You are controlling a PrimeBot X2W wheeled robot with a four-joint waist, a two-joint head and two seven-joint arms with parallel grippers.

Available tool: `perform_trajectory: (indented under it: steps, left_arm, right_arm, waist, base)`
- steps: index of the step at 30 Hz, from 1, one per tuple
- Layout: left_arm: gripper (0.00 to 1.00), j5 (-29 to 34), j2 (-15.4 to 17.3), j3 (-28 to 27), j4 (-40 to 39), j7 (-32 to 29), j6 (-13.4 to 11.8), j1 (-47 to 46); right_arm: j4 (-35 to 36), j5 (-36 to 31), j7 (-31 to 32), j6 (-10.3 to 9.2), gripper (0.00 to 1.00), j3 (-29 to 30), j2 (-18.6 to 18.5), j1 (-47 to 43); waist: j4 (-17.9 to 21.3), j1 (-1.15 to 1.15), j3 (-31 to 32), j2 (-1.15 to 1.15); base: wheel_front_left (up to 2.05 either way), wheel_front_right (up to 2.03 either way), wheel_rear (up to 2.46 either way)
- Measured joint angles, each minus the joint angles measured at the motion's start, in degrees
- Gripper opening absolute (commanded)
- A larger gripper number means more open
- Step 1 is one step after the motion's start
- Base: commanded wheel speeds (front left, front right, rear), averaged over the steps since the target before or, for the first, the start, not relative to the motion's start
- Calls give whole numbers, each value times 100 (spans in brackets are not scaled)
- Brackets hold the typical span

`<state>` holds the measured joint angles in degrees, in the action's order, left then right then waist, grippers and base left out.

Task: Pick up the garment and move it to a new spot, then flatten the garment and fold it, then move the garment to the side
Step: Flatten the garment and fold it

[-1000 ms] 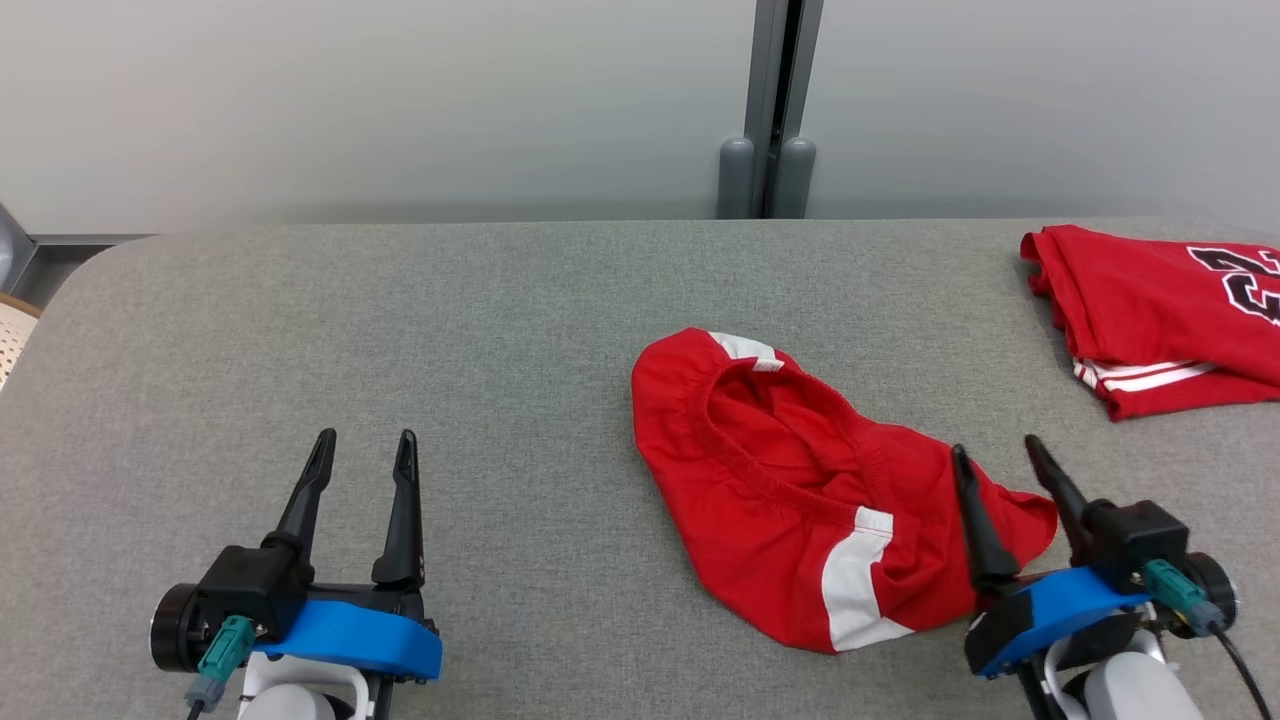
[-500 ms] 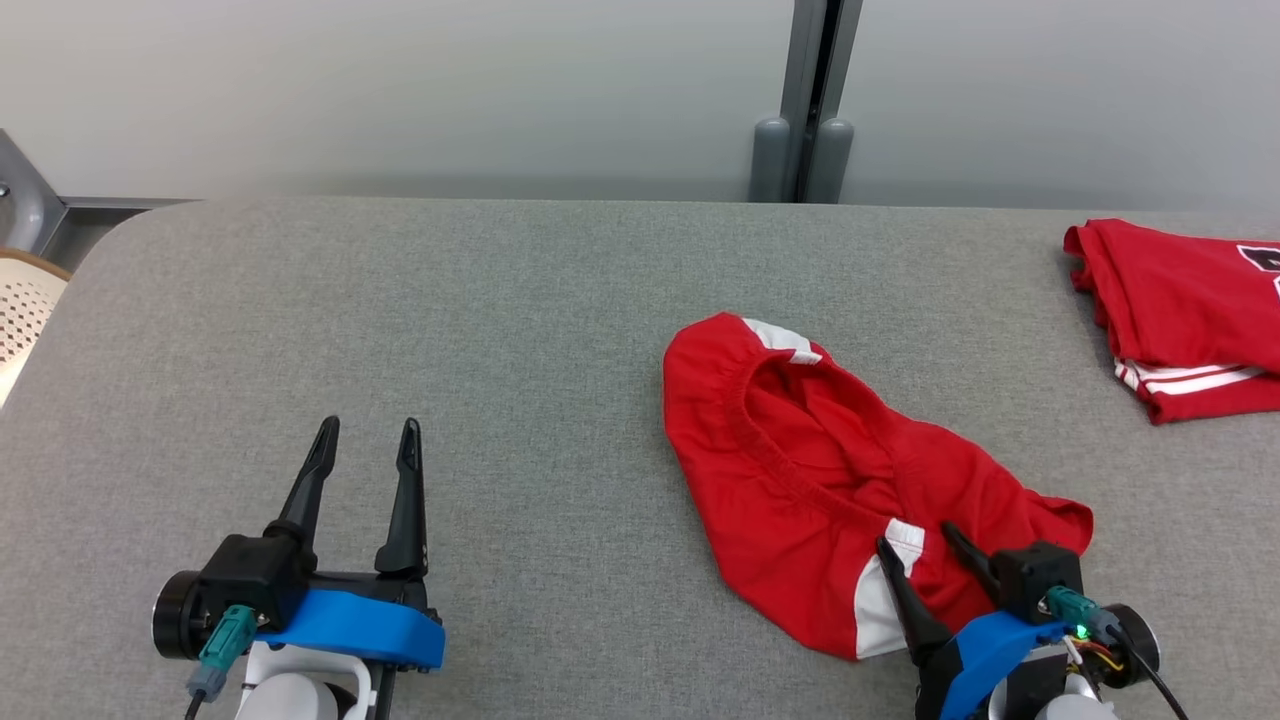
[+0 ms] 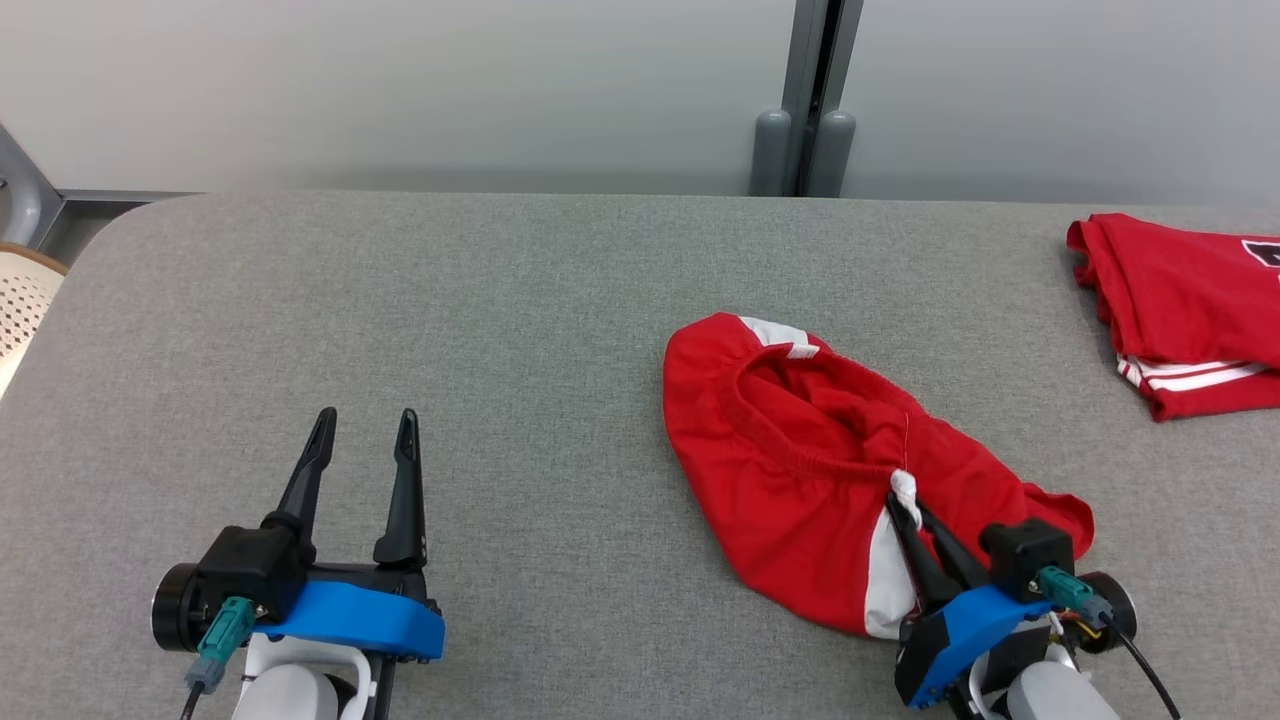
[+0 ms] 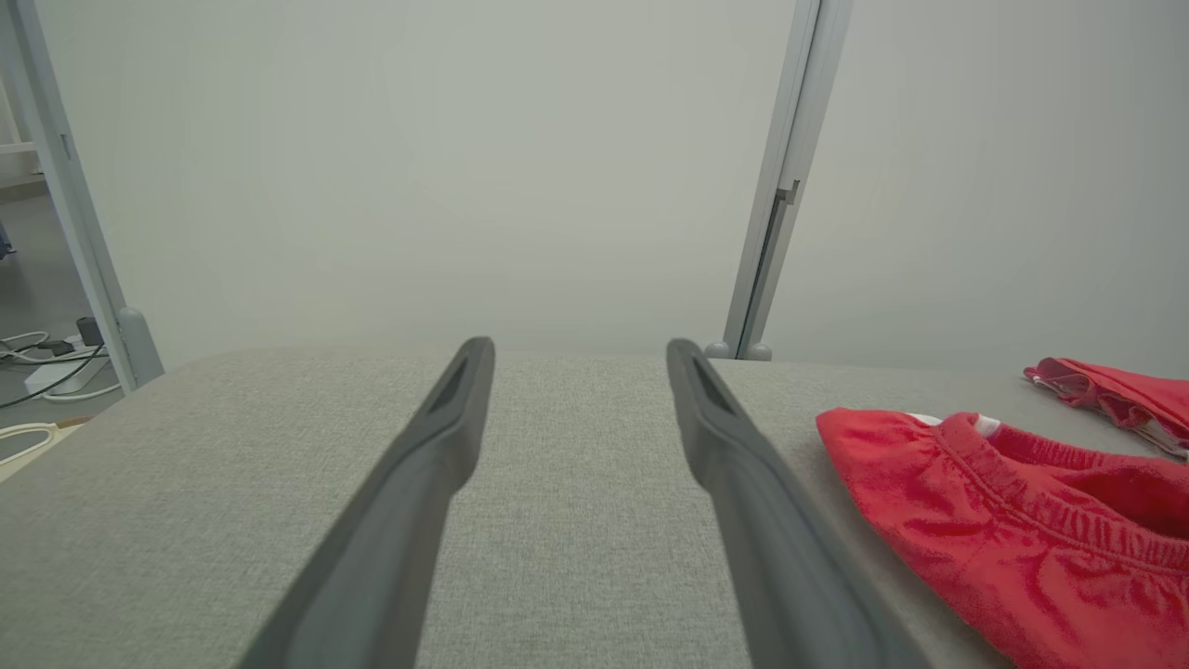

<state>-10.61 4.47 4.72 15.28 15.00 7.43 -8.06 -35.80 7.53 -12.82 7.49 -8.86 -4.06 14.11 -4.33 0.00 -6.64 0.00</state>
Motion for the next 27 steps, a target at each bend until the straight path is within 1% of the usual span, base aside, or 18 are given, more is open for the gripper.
perform_trajectory:
  steps: [5, 9, 11, 15, 22, 23, 24, 25, 27]
  left_arm:
    - [100, -3, -3, 12, 18, 0, 0, -5]
    - [100, -21, -12, 12, 12, 0, 0, -4]
    - [100, -25, -15, 9, 9, 0, 0, -4]
    - [100, -37, -22, 38, 11, 0, 0, -4]
    - [100, -47, -36, 88, 45, 0, 0, -3]
    - [100, -51, -40, 90, 52, 0, 0, -3]
    - [100, -51, -40, 86, 58, 0, 0, -3]
    - [100, -51, -41, 87, 69, 0, 0, -2]
    - [100, -51, -43, 59, 69, 0, 0, 3]
  right_arm:
    - [445, -34, -176, 0, 0, -227, 26, 194]
    - [881, -29, -208, 0, 0, -688, 66, 346]
    - [975, 20, -213, 0, 0, -1009, 82, 428]
    - [936, 157, -214, 0, 0, -1851, 101, 571]
    - [458, 845, -214, 0, 0, -3686, 123, 693]
    - [346, 975, -198, 0, 28, -3899, 123, 705]
    - [254, 1094, -183, 0, 48, -4078, 120, 715]
    - [207, 1222, -190, 1, 100, -4174, 124, 727]
    - [132, 1345, -198, 0, 100, -4269, 121, 840]
  waist:
    - [-31, 0, 51, 0]
    - [-97, 0, 72, 0]
    - [-145, 0, 81, 0]
    - [-269, 0, 99, 0]
    - [-478, 0, 87, 0]
    - [-492, 0, 84, 0]
    - [-501, 0, 84, 0]
    - [-504, 0, 85, 0]
    - [-489, 0, 85, 0]
  base:
    - [0, 0, 0]
    - [0, 0, 0]
    - [0, 0, 0]
    - [0, 0, 0]
    - [0, 0, 0]
    - [0, 0, 0]
    - [0, 0, 0]
    - [0, 0, 0]
    - [0, 0, 0]
